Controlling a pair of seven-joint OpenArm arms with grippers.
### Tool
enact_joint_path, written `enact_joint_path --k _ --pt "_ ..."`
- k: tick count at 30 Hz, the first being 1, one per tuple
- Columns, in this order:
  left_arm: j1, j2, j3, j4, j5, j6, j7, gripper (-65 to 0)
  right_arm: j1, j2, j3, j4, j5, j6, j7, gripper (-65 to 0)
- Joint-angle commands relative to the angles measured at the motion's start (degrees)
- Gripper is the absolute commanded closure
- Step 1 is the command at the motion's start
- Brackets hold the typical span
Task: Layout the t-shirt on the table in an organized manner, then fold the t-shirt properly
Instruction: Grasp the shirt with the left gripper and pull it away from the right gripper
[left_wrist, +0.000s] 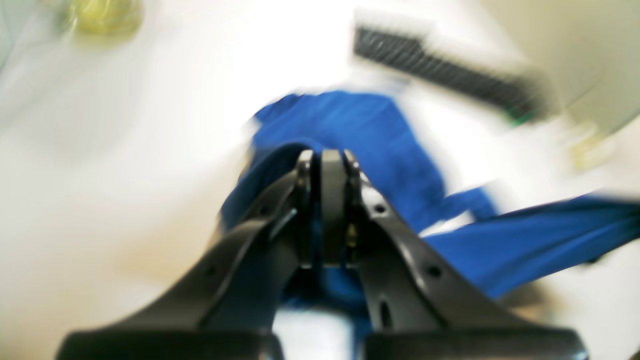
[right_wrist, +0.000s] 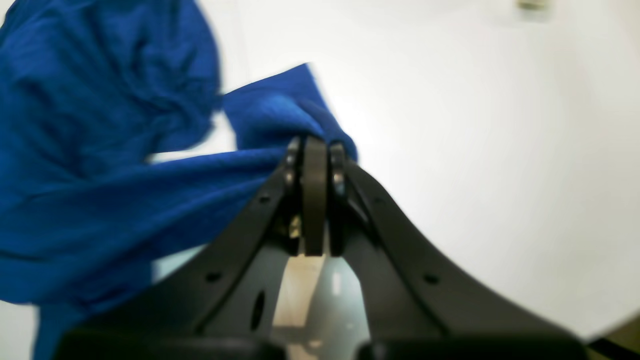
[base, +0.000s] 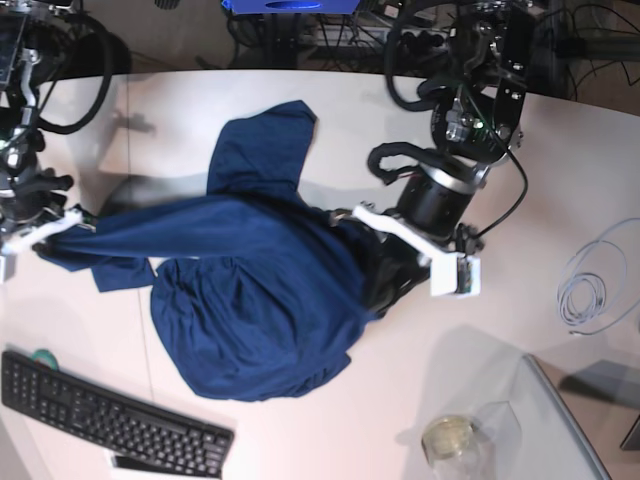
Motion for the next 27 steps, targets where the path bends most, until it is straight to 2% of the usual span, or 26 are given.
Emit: enact_joint_path --k 1,6,10,12,15,19,21,22,25,27 --pt "-0.75 1.37 1.8 0.81 -0.26 -0.07 -0.93 0.0 1.36 1.34 1.81 1.16 -0.16 0.07 1.67 0.0" --pt "-4.01 6.12 14.73 -1.04 0.18 -0.07 -0.93 0.0 3.74 4.5 11.57 0.89 -0.16 0.07 1.67 0.0" --pt "-8.93 10.08 22.73 -7.99 0.27 0.1 -1.11 0.0 5.76 7.32 16.41 -2.27 -0.16 0.07 1.67 0.0" --pt "-12.1 12.1 25.36 -13.35 0.27 0.1 -1.28 0.0 7.43 8.63 17.73 -6.14 -0.16 0.07 1.76 0.0" --pt "-17.19 13.24 29.14 -22.14 0.27 0.1 -1.37 0.0 10.51 10.39 19.4 -15.02 -0.33 0.07 1.76 0.0" --pt "-27.13 16.06 38.46 -37.61 0.09 0.1 -1.46 0.0 14.64 12.85 19.13 -27.59 -0.33 0.07 1.76 -0.3" --pt "-30.21 16.76 42.68 -43.24 -0.08 0.1 -1.46 0.0 14.9 13.03 19.05 -29.52 -0.33 0.07 1.67 -3.6" --pt "-30.56 16.84 44.26 -44.82 -0.08 0.1 -1.55 -2.8 14.81 12.85 19.05 -29.35 -0.33 0.07 1.49 -7.1" --pt "-30.29 16.84 45.23 -45.79 0.01 0.1 -1.55 -30.3 14.29 12.77 19.05 -29.44 -0.33 0.07 1.58 -18.6" --pt "-29.68 16.76 45.76 -43.94 0.01 0.1 -1.55 -46.1 14.02 12.85 19.13 -28.91 -0.25 0.07 1.58 -23.1"
